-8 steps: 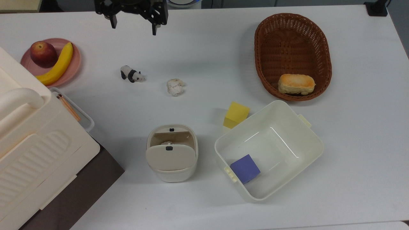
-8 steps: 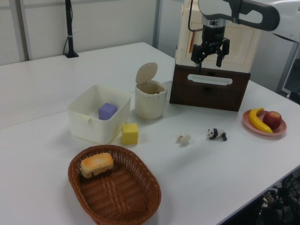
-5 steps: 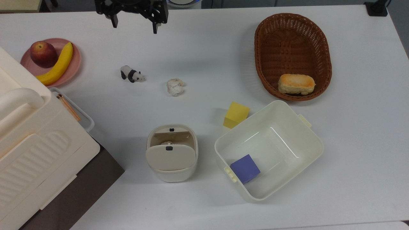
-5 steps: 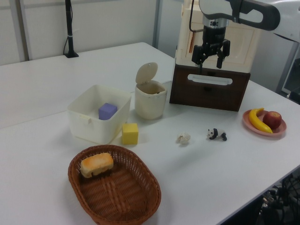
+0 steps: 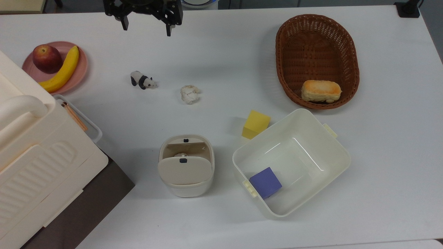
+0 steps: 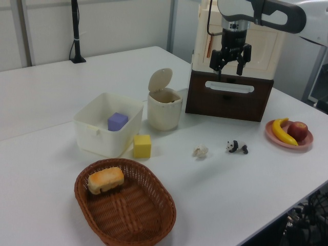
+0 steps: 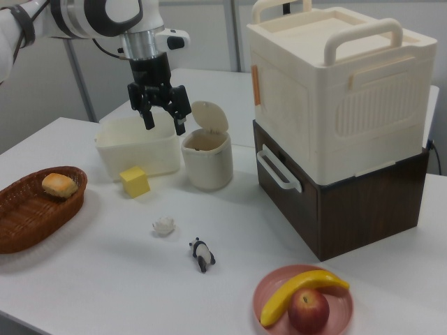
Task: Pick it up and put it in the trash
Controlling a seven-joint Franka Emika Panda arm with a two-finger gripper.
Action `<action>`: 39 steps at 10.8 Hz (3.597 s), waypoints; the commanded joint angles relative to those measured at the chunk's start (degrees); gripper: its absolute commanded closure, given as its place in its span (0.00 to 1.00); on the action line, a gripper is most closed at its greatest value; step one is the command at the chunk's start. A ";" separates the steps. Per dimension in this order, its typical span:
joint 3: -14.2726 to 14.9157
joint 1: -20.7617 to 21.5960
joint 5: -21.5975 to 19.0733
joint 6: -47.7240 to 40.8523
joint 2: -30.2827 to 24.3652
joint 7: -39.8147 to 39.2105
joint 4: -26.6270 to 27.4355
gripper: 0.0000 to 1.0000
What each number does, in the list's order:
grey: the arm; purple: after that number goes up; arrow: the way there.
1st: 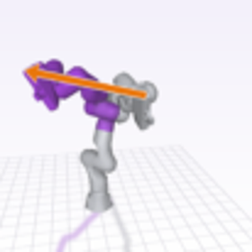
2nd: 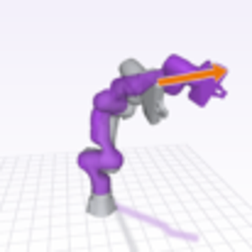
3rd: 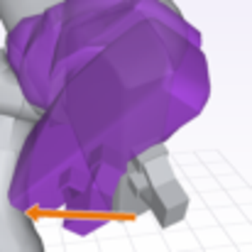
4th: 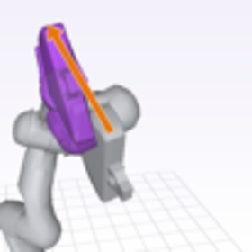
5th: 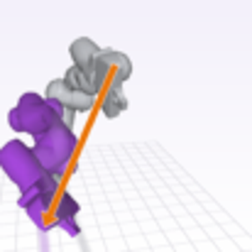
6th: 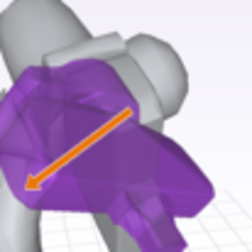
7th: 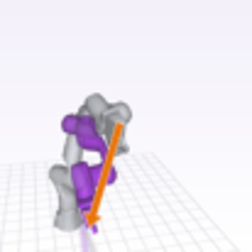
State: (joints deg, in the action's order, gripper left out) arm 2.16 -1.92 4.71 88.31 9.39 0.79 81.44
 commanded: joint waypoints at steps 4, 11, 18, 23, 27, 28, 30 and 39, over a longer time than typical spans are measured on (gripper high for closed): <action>0.57 0.25 -2.42 -1.03 -1.12 -1.75 0.38 0.00; 0.65 0.16 -2.25 -0.59 -1.04 -1.75 0.65 0.00; 0.74 -1.25 -2.25 -0.33 -0.77 -3.06 0.47 0.00; 0.74 -2.30 -2.34 -0.85 -0.60 -9.13 0.82 0.00; 0.66 -2.30 -2.78 -0.24 -0.42 -9.75 0.91 0.00; 0.74 -2.39 -2.69 -0.24 0.19 -12.54 0.91 0.00; 0.66 -2.30 -1.99 1.15 1.15 -18.52 3.79 0.00; 0.04 -0.46 1.71 19.25 7.13 -22.32 19.01 0.02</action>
State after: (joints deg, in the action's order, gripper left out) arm 2.03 -4.04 4.93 102.32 17.11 -20.84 95.14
